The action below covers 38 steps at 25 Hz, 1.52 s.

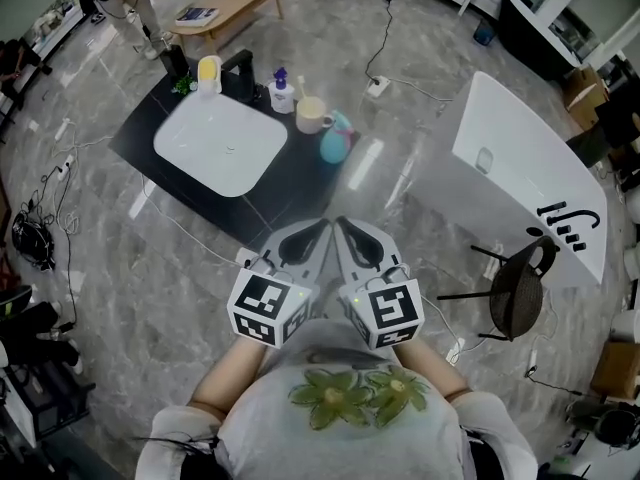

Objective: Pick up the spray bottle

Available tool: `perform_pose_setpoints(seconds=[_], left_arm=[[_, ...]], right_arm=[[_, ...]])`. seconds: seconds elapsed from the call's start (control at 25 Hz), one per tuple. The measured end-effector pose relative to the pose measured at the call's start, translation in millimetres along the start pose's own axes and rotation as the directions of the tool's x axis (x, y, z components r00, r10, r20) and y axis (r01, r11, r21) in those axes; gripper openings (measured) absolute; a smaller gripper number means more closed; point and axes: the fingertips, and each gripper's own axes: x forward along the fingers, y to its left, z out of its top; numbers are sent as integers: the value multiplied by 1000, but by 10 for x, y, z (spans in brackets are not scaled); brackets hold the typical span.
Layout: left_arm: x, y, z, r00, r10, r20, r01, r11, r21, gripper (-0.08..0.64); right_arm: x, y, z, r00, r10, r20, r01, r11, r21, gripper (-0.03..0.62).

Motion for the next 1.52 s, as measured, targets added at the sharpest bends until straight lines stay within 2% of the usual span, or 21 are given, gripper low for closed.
perform_pose_setpoints(seconds=[0.32, 0.6, 1.24, 1.52], left_arm=[[50, 78, -19, 1000, -9, -17, 8, 1000, -28, 9], [194, 236, -53, 999, 10, -33, -11, 999, -52, 9], [726, 481, 211, 1000, 0, -31, -2, 999, -46, 9], [839, 627, 321, 1000, 16, -25, -17, 999, -41, 9]], right_arm=[[87, -23, -91, 998, -4, -62, 5, 1000, 23, 23], [294, -111, -102, 998, 10, -69, -10, 1000, 1, 23], [696, -583, 62, 998, -16, -66, 15, 1000, -13, 23], [878, -667, 145, 998, -2, -56, 1, 1000, -19, 25]])
